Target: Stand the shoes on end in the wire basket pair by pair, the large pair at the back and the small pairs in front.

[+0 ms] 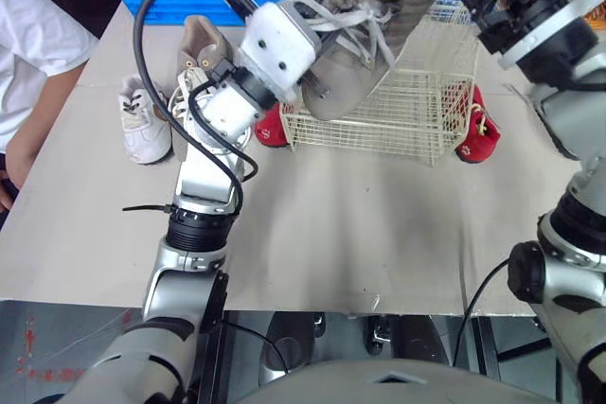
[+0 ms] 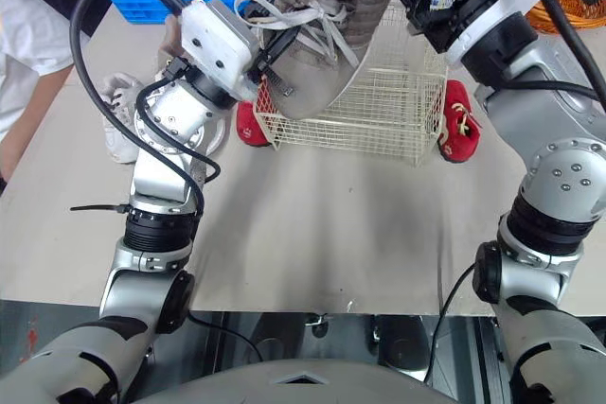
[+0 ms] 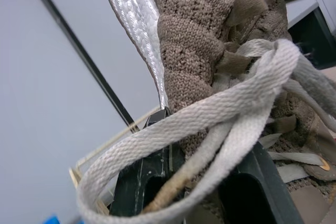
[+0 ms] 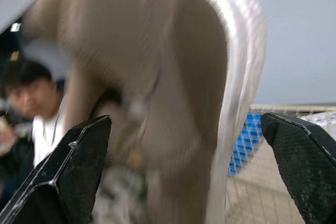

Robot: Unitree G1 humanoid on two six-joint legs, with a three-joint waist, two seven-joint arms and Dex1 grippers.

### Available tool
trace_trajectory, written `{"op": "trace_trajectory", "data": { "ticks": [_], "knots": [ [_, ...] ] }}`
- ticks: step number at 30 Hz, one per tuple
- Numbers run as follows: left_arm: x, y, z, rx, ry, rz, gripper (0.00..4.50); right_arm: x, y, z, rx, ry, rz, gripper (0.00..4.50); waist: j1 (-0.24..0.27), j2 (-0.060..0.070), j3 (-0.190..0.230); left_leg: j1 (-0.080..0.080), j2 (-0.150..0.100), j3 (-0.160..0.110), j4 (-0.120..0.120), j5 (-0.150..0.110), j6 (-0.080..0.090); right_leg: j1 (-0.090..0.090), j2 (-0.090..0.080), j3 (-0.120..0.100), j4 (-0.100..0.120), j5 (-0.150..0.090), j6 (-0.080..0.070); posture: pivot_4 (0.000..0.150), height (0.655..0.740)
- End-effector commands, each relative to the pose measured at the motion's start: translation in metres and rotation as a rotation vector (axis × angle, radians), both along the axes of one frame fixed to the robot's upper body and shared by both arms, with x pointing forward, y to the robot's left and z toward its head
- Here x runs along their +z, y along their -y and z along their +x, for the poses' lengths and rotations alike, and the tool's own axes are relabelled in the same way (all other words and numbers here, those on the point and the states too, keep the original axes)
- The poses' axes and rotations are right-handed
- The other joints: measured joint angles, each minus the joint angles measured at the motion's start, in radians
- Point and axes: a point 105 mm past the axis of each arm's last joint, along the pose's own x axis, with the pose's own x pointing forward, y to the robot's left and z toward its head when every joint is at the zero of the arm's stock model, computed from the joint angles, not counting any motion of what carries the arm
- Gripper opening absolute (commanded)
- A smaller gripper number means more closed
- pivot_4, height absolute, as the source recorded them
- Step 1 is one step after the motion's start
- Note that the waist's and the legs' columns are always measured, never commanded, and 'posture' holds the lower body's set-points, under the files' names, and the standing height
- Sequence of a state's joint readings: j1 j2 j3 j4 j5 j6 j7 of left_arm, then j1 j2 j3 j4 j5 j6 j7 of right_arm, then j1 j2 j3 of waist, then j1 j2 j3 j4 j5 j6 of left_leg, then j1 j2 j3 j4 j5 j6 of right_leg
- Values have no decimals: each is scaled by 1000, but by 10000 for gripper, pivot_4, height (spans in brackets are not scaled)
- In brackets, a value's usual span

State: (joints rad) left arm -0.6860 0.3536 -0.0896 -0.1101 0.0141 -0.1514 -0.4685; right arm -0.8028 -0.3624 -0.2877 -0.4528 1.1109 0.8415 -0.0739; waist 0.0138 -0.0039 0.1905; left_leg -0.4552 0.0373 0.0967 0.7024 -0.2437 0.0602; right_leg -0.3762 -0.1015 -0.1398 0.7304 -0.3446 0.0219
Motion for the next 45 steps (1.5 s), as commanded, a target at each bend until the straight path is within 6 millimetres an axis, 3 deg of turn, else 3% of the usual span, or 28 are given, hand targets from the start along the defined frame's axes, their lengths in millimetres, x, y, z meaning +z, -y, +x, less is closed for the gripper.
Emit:
{"op": "trace_trajectory", "data": {
  "ticks": [1,6,9,11,16,19,23,25,29,39,45],
  "knots": [
    [11,-1,-10,-5,93,-24,4067,14,-2,-6,12,38,45,39610,0,0,0,0,0,0,0,0,0,0,0,0,0,0,0,1500,6860],
    [16,-2,-10,-10,101,-60,4067,2,-8,-3,28,-21,-4,20072,0,0,0,-1,0,1,0,0,0,-1,0,1,0,0,0,1500,6860],
    [16,0,-10,-15,98,-66,4067,2,-9,-2,22,-30,3,6897,-1,0,0,0,0,1,0,0,0,-1,0,1,0,0,0,1500,6860],
    [16,2,-11,-27,92,-71,4067,5,-9,-2,19,-27,20,749,-2,0,0,0,0,1,0,0,0,-1,0,1,1,0,0,1500,6860],
    [13,5,-14,-82,50,-73,4067,16,-9,-5,21,-11,68,260,-2,0,0,0,0,2,0,0,0,-2,0,2,1,0,0,1500,6860],
    [14,4,-16,-100,36,-82,17454,23,-7,-8,38,-12,96,0,-2,0,0,0,0,2,0,0,0,-2,0,2,1,0,0,1500,6860],
    [13,3,-18,-127,14,-89,39355,27,-4,-12,85,-45,132,0,-2,0,0,-1,0,2,0,0,0,-2,0,2,1,0,0,1500,6860],
    [12,4,-20,-141,1,-94,44082,30,-1,-13,105,-63,158,0,-2,0,0,-1,0,2,0,0,0,-2,0,2,1,0,0,1500,6860],
    [14,1,-22,-159,-13,-130,44082,41,8,-16,132,-79,231,0,-2,0,0,-1,0,2,0,0,0,-2,0,2,0,0,0,1500,6860],
    [27,-30,-21,-151,-177,-235,44082,94,74,2,-67,-34,539,0,-2,0,0,-2,0,2,0,0,0,-3,0,2,0,0,0,1500,6860],
    [30,-45,-17,-151,-385,-217,44082,106,85,13,-232,76,554,0,-3,0,0,-3,1,2,-1,0,0,-4,0,2,0,0,0,1500,6860]
  ]
}}
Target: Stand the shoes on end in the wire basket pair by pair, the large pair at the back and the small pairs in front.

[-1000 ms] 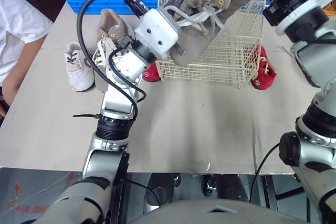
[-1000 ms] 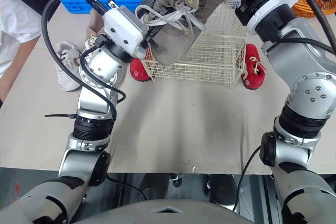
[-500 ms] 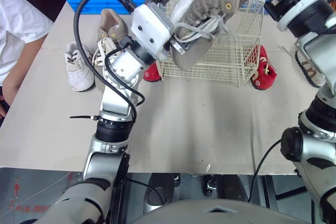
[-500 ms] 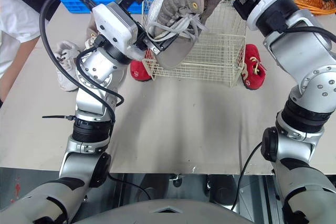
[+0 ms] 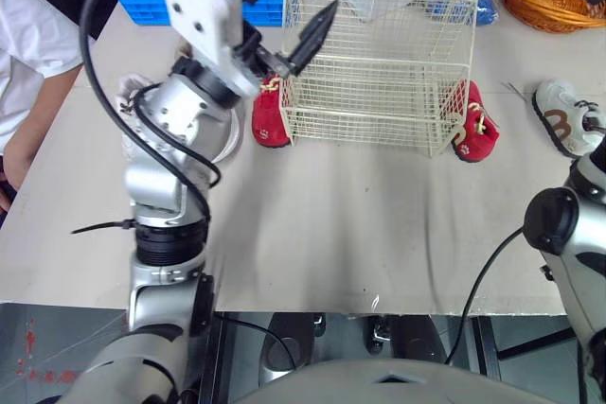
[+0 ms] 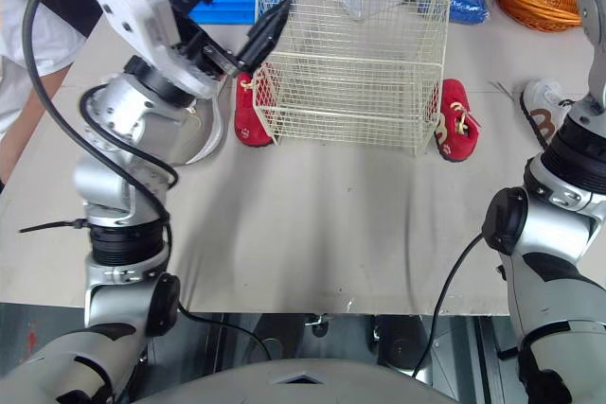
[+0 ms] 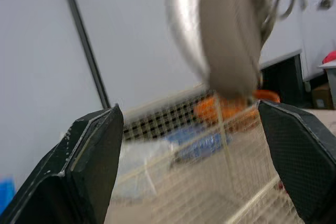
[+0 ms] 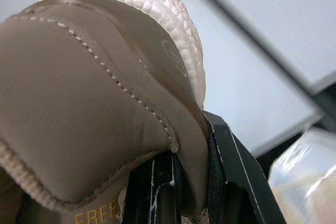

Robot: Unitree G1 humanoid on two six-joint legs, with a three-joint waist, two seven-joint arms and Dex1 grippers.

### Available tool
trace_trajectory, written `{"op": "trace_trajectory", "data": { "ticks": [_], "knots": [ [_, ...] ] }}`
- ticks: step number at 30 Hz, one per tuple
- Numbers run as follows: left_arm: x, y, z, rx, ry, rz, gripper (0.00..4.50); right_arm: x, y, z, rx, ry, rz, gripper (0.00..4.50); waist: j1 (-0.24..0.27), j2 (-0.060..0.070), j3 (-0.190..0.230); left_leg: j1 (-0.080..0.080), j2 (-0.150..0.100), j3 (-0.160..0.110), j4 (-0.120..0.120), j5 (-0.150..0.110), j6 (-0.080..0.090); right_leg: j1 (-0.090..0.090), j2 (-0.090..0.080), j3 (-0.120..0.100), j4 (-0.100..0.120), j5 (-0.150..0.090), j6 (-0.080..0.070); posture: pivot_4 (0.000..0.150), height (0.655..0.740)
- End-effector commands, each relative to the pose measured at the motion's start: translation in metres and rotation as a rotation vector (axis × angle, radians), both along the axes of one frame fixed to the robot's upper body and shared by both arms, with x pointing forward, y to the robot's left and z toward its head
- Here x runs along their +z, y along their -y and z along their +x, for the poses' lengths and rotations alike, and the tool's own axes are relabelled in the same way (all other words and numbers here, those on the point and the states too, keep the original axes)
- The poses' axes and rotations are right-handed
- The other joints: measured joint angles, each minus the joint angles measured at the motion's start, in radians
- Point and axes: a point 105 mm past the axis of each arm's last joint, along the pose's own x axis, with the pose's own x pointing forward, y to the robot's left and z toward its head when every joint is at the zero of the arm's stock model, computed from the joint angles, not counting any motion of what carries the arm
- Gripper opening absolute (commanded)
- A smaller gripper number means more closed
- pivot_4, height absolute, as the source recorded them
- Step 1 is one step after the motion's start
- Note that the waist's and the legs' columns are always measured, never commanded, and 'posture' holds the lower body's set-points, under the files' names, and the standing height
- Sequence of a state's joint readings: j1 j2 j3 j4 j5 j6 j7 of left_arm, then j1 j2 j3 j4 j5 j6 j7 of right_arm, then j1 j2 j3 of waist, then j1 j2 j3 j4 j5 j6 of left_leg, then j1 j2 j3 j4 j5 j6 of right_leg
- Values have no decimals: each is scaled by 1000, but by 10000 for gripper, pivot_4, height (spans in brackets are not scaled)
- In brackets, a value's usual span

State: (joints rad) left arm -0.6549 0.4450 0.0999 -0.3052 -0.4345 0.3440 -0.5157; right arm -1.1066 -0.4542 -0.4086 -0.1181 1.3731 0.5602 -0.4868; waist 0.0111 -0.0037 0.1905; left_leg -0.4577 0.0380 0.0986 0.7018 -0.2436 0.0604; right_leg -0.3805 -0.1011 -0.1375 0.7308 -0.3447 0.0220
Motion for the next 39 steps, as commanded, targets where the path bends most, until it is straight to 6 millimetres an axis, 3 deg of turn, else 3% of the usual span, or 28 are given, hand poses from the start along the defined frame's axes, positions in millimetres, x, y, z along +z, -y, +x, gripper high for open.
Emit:
{"op": "trace_trajectory", "data": {
  "ticks": [1,6,10,17,23,33,39],
  "knots": [
    [17,-2,-12,-44,-21,31,44082,24,5,-8,-125,136,-9,0,-2,0,0,0,0,0,0,0,0,0,0,0,0,0,0,1500,6860],
    [20,-8,-16,-57,-79,48,44082,27,-1,0,-280,206,-140,0,-2,0,0,0,0,1,0,0,0,0,0,1,0,0,0,1500,6860],
    [27,-10,-24,-94,-90,55,44082,20,-18,7,-348,244,-310,0,-2,0,0,-1,0,1,-1,0,0,-2,0,1,0,0,0,1500,6860],
    [36,-17,-29,-109,-117,23,44082,-8,-32,26,-415,175,-536,0,1,0,0,-2,0,0,0,0,0,-2,0,1,0,0,0,1500,6860],
    [22,-17,-28,-109,-179,118,44082,-32,-33,40,-482,103,-695,0,0,0,0,-2,0,0,-1,0,0,-2,0,1,0,0,0,1500,6860],
    [27,-14,-32,-145,-145,114,44082,-82,-19,59,-461,-151,-648,0,4,0,0,-2,0,0,0,0,0,-2,0,0,0,0,0,1500,6860],
    [29,-7,-39,-204,-108,114,44082,-100,-16,63,-454,-228,-647,0,4,-1,-1,-2,0,-1,0,0,0,-1,0,0,0,0,0,1500,6860]
  ]
}}
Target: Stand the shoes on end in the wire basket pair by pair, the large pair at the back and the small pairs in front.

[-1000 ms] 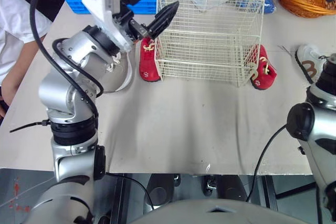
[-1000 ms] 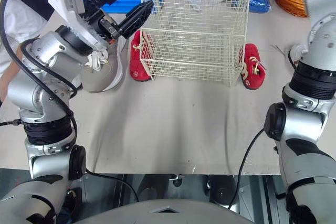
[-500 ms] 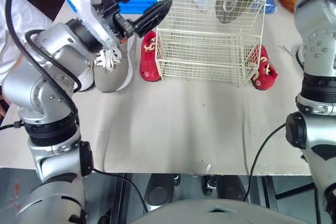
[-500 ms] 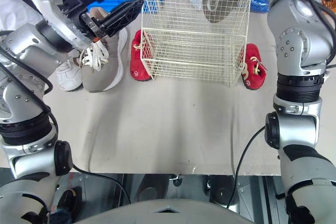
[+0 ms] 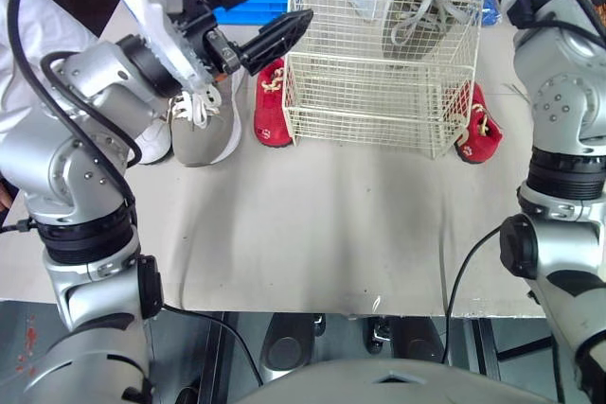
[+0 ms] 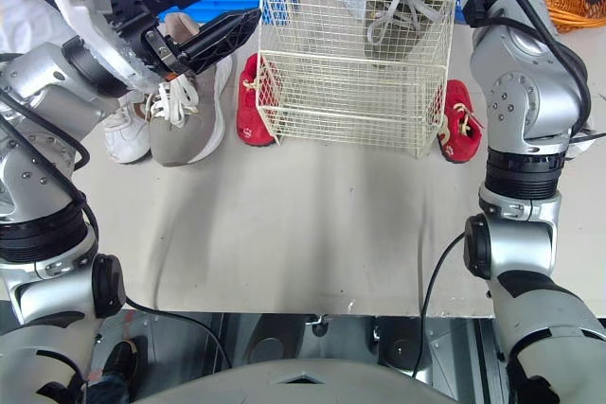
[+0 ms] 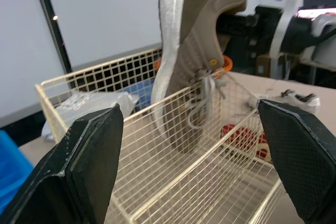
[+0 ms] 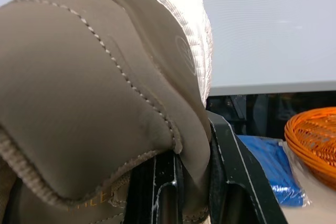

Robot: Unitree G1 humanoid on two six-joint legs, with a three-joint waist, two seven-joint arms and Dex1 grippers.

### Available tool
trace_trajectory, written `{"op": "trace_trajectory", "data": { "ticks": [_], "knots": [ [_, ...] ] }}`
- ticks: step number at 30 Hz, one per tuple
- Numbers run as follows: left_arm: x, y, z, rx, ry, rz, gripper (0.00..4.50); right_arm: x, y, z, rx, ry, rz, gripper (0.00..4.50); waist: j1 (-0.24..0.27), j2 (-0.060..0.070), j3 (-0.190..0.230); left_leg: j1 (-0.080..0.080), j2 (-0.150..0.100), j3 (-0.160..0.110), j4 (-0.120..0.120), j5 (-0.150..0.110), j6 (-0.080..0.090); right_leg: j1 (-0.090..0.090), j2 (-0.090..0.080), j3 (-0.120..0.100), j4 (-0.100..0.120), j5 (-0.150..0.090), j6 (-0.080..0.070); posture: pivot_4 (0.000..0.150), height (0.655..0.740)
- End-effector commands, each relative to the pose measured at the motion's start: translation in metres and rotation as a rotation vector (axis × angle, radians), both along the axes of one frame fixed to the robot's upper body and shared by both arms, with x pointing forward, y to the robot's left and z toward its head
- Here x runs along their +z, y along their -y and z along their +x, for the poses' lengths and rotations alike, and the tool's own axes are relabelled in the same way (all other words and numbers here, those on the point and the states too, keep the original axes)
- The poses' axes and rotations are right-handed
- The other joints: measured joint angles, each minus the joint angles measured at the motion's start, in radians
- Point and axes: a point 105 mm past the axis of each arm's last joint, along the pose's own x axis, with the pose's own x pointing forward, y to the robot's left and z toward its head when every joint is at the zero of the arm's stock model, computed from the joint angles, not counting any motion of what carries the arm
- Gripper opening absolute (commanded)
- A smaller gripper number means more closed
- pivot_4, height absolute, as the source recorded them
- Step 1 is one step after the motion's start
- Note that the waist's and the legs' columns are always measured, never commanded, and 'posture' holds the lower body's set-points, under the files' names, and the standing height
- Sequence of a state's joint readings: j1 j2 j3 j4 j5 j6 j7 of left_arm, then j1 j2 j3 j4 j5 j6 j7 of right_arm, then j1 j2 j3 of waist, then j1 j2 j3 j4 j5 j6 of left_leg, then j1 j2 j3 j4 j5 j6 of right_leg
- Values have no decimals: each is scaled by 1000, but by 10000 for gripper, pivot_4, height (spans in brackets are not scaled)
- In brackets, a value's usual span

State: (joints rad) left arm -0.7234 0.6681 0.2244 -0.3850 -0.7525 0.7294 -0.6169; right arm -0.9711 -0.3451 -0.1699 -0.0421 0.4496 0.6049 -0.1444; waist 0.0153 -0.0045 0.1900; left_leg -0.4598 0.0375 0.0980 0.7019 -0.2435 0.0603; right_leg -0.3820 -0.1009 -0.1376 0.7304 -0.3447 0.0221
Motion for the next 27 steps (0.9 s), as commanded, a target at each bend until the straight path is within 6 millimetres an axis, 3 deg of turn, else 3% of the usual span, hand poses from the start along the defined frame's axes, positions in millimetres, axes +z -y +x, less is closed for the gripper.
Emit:
{"op": "trace_trajectory", "data": {
  "ticks": [1,10,14,19,27],
  "knots": [
    [15,10,-17,-70,101,-8,44082,-17,11,4,-50,-76,11,0,0,0,0,0,0,0,0,0,0,0,0,0,0,0,0,1500,6860],
    [15,13,-21,-109,128,-29,44082,-31,8,6,-41,-130,11,0,0,-1,-1,0,0,-1,0,0,0,1,0,-1,0,0,0,1500,6860],
    [13,12,-21,-106,129,-28,45000,-27,10,5,-50,-114,-8,16824,-1,-2,-1,0,0,-1,1,0,0,1,0,-1,0,0,0,1500,6860],
    [11,8,-18,-93,126,-27,45000,-7,10,-3,-48,-40,-78,41877,-4,-2,-1,1,0,-1,1,0,0,1,1,0,1,0,0,1500,6860],
    [7,3,-16,-79,120,-27,45000,9,11,-22,-3,-3,-205,41877,-2,-2,-1,0,0,-1,1,0,0,1,1,0,0,0,0,1500,6860]
  ]
}}
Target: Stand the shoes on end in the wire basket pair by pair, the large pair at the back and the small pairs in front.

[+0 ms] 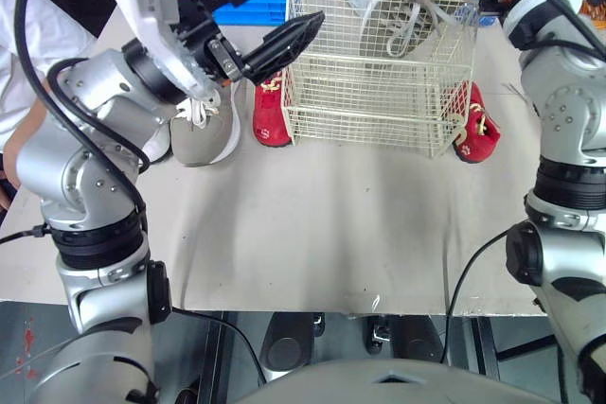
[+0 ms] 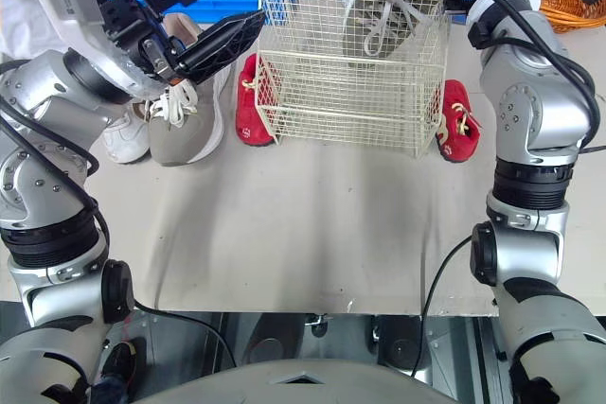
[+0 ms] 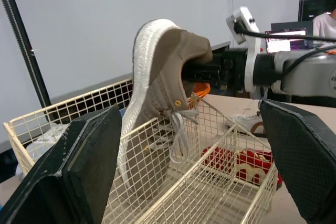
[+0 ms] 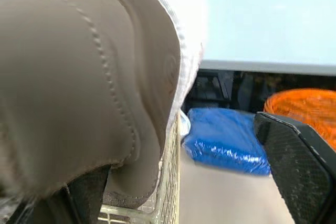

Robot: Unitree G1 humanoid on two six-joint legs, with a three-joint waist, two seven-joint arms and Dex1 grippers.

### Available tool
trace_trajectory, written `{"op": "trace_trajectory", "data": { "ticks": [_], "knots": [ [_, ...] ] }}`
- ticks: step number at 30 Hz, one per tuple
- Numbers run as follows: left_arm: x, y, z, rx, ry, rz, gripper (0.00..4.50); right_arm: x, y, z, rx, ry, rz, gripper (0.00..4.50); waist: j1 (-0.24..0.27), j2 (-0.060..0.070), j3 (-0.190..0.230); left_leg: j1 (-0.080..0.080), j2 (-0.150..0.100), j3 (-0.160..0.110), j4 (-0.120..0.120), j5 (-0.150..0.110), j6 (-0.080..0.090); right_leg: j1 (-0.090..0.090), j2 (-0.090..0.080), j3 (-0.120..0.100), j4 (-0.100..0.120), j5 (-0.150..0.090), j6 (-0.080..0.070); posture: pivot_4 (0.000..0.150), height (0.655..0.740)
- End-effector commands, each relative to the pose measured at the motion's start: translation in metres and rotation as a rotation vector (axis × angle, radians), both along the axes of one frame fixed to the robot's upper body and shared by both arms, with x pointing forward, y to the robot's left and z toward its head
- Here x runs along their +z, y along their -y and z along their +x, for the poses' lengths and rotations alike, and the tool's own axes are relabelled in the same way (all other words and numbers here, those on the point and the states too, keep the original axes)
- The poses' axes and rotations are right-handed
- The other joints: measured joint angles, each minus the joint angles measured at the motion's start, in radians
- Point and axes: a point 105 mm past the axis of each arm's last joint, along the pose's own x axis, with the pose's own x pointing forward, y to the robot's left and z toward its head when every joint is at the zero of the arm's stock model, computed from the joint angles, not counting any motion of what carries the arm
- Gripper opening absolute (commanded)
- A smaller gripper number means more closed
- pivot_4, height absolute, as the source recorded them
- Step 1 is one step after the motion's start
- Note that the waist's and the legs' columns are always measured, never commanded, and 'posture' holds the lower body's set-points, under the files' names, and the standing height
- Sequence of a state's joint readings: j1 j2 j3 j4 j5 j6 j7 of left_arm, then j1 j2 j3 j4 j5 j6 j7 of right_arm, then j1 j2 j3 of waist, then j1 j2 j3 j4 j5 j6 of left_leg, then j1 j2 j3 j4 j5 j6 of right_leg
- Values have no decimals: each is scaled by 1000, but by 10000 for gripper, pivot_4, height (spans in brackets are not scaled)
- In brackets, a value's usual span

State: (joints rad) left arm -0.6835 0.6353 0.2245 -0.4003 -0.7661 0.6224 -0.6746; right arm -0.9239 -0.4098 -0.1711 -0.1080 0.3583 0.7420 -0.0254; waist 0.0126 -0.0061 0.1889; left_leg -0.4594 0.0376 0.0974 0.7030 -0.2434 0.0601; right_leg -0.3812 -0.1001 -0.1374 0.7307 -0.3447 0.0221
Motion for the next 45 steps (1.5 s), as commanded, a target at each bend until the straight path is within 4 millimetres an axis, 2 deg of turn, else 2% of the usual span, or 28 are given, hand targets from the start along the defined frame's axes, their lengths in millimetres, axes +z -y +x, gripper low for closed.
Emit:
{"op": "trace_trajectory", "data": {
  "ticks": [1,8,14,17,20,21,26,28,31,34,37,41,45],
  "knots": [
    [7,-4,-4,11,50,0,45000,25,0,-20,28,77,-56,41877,0,0,0,0,0,0,0,0,0,0,0,0,0,0,0,1500,6860],
    [6,-9,-2,19,47,-6,45000,32,6,-40,87,73,-92,41877,1,0,0,0,0,0,0,0,0,0,0,0,0,0,0,1500,6860],
    [4,-21,3,63,38,-8,45000,17,-4,-60,282,-1,-138,41877,0,0,0,0,0,0,0,0,0,0,0,0,0,0,0,1500,6860],
    [4,-40,14,144,10,-38,45000,4,-24,-87,522,24,-206,41877,1,0,0,0,0,0,0,0,0,0,0,0,0,0,0,1500,6860],
    [-1,-61,28,251,-50,-45,45000,-13,-36,-102,659,22,-207,41877,-2,0,0,0,0,0,-1,0,0,0,0,0,-1,0,0,1500,6860],
    [-3,-70,34,292,-74,-46,45000,-22,-39,-106,694,4,-205,43575,-2,0,0,1,0,0,-1,0,0,1,0,0,0,0,0,1500,6860],
    [-22,-131,67,569,-245,-13,45000,-55,-61,-135,904,-38,-222,43575,-1,-1,0,3,0,0,-1,0,0,2,0,1,0,0,0,1500,6860],
    [-28,-149,77,656,-291,17,45000,-64,-63,-139,919,-38,-254,43575,1,-1,0,4,0,0,-1,0,0,2,0,1,0,0,0,1500,6860],
    [-35,-164,90,703,-362,22,45000,-68,-67,-142,929,4,-293,43575,3,-1,0,4,0,0,-1,0,0,2,0,1,0,0,0,1500,6860],
    [-47,-184,103,750,-504,-29,45000,-72,-71,-143,928,31,-309,43575,2,-5,0,3,0,0,0,0,0,2,1,1,0,0,0,1500,6860],
    [-62,-199,111,794,-632,-8,45000,-79,-74,-142,925,29,-338,43575,-1,-7,0,4,0,1,0,0,0,2,1,1,0,0,0,1500,6860],
    [-74,-207,118,814,-753,40,45000,-81,-77,-141,919,45,-338,43575,-2,-9,1,3,0,2,0,0,0,1,3,1,1,0,0,1500,6860],
    [-81,-206,122,829,-821,110,45000,-82,-79,-139,912,58,-339,43575,-1,-14,1,2,0,2,0,0,0,1,3,1,0,0,1,1500,6860]
  ]
}}
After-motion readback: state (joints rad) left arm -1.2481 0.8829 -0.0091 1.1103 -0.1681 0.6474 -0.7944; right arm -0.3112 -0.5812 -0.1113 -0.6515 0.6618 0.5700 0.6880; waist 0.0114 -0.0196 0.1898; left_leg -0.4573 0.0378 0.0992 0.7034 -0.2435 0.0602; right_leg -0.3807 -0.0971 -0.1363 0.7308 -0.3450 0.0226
